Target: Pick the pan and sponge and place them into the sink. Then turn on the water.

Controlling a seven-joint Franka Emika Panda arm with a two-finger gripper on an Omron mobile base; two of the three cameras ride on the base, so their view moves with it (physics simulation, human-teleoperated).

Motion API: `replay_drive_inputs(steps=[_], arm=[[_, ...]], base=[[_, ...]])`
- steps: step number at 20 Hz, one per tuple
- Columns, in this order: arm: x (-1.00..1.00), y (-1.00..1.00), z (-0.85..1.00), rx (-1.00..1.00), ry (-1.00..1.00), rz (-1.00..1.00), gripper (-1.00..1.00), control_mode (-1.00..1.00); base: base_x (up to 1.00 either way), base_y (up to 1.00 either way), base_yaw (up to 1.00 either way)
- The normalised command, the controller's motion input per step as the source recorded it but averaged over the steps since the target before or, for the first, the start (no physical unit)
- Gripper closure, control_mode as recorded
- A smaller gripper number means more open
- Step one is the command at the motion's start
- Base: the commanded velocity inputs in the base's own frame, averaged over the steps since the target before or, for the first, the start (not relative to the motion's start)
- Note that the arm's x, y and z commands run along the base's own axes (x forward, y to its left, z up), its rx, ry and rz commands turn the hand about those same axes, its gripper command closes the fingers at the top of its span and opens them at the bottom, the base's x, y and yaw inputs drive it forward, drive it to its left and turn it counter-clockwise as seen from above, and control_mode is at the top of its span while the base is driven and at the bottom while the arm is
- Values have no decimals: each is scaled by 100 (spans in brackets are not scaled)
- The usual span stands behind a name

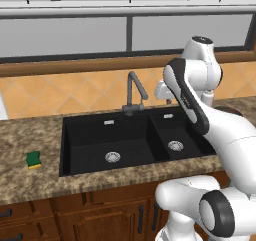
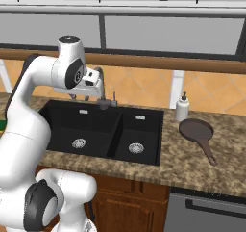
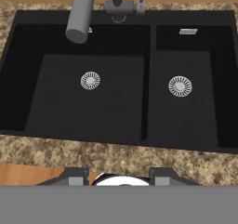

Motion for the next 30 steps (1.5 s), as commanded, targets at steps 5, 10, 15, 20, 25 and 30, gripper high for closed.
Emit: replay_drive_inputs(steps=[5, 10, 15, 20, 25, 30], arm=[[-6, -41, -6, 7, -5, 0, -100, -100], [-15, -97, -30, 11, -7, 0, -100, -100], [-15, -100, -51, 2, -2, 0, -100, -100], [-5, -100, -47, 0, -5, 1, -100, -100], [0, -85, -34, -10, -2, 4, -100, -100], [0, -68, -26, -23, -1, 8, -100, -100]], base=[[0, 0, 0], [0, 0, 0], [0, 0, 0], [0, 0, 0], [0, 0, 0], [0, 0, 0]])
